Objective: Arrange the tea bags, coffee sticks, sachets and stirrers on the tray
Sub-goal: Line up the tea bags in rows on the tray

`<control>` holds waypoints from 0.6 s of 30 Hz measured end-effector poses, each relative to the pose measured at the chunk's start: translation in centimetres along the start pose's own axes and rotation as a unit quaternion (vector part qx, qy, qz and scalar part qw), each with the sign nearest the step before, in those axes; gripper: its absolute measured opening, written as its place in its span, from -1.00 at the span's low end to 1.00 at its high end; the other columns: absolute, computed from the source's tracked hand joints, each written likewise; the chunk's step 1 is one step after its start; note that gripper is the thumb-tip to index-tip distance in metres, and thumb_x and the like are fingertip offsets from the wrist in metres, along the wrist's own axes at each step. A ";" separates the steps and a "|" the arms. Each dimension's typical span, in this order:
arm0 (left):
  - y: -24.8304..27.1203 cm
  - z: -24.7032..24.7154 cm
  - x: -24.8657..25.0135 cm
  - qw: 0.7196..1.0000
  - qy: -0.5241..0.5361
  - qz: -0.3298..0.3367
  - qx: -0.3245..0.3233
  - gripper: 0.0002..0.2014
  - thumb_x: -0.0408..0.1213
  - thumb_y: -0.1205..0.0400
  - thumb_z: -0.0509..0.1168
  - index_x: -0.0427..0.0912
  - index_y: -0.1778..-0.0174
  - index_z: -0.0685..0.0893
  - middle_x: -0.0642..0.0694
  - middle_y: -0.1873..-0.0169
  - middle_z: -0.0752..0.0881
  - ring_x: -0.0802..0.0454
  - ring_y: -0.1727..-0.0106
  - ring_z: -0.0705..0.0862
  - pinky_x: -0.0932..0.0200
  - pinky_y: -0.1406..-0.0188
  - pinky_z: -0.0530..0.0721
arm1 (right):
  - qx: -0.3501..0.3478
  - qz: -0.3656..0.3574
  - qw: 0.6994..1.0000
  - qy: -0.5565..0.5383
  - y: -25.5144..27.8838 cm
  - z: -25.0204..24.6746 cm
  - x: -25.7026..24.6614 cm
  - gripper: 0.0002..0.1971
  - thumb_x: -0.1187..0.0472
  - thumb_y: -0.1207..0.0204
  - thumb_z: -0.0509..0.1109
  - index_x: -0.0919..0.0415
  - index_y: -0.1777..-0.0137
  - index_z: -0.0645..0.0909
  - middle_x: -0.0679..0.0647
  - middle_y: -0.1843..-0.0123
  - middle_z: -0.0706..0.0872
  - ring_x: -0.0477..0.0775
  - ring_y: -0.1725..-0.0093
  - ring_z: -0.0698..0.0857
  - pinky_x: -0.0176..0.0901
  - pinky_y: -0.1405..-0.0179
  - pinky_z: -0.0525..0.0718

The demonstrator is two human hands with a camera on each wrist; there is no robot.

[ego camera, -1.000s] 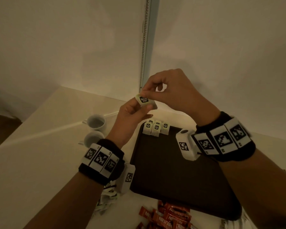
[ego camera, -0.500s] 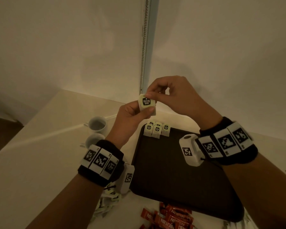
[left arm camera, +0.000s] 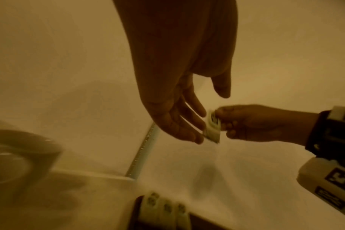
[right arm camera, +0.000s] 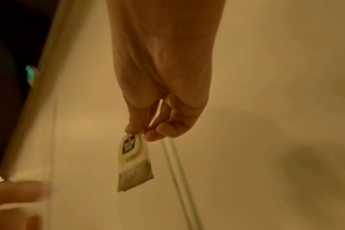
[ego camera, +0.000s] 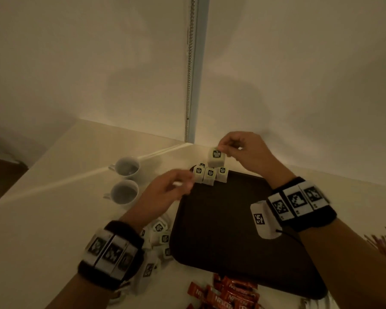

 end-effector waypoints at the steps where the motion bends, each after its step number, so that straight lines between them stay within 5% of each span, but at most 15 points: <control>1: 1.4 -0.3 -1.5 1.000 -0.016 -0.018 -0.012 -0.84 -0.04 -0.54 0.37 0.18 -0.03 0.70 0.03 -0.08 0.74 -0.01 -0.03 0.74 0.17 0.03 0.68 | -0.011 0.037 0.999 0.016 0.3 0.7 2.4 -0.97 0.20 -0.50 0.45 0.11 0.15 0.72 -0.18 0.30 0.69 -0.34 0.36 0.62 -0.60 0.35 0.50; 7: 9.7 -2.7 -10.3 0.984 -0.017 -0.179 -0.010 -0.67 0.15 -0.34 0.53 0.17 0.02 0.77 -0.07 0.01 0.79 0.02 0.02 0.76 0.20 0.04 0.71 | -0.056 0.209 0.975 0.054 2.1 5.1 15.1 -0.86 0.23 -0.55 0.39 0.27 -0.03 0.70 0.08 0.13 0.72 -0.17 0.30 0.64 -0.49 0.42 0.54; 9: 12.2 -4.0 -12.2 0.974 -0.016 -0.225 0.021 -0.84 -0.13 -0.47 0.50 0.09 0.04 0.79 -0.16 0.05 0.81 0.03 0.13 0.78 0.26 0.15 0.70 | -0.053 0.252 0.966 0.038 2.3 6.1 17.6 -0.82 0.28 -0.57 0.37 0.33 -0.11 0.67 0.17 0.09 0.73 -0.15 0.30 0.63 -0.45 0.40 0.57; 12: 15.5 -5.8 -14.7 0.958 -0.028 -0.278 0.069 -0.80 -0.52 -0.58 0.33 -0.17 0.00 0.75 -0.22 0.12 0.81 0.06 0.25 0.76 0.34 0.26 0.66 | -0.020 0.286 0.958 0.026 2.1 6.6 19.9 -0.82 0.35 -0.56 0.36 0.37 -0.13 0.65 0.24 0.03 0.73 -0.10 0.29 0.63 -0.41 0.37 0.60; 15: 17.9 -6.5 -15.5 0.944 -0.034 -0.313 0.101 -0.81 -0.55 -0.56 0.33 -0.19 0.09 0.77 -0.14 0.20 0.82 0.03 0.19 0.75 0.51 0.35 0.62 | 0.033 0.283 0.958 0.035 1.3 6.2 21.0 -0.88 0.37 -0.52 0.40 0.37 -0.02 0.64 0.30 0.02 0.74 0.07 0.18 0.69 -0.25 0.24 0.70; 18: 19.4 -6.9 -16.6 0.934 -0.050 -0.337 0.109 -0.82 -0.49 -0.54 0.39 -0.10 0.17 0.79 -0.04 0.19 0.83 0.07 0.12 0.74 0.46 0.31 0.62 | 0.051 0.277 0.958 0.058 0.6 6.1 21.3 -0.90 0.36 -0.51 0.42 0.34 0.01 0.67 0.24 0.00 0.75 0.13 0.06 0.71 -0.02 -0.04 0.73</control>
Point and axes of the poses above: each hand's wrist, its own y-axis away from the middle knuckle, its own z-axis out of the palm, x = y × z, the point moved 9 cm from there along -y, towards the middle knuckle
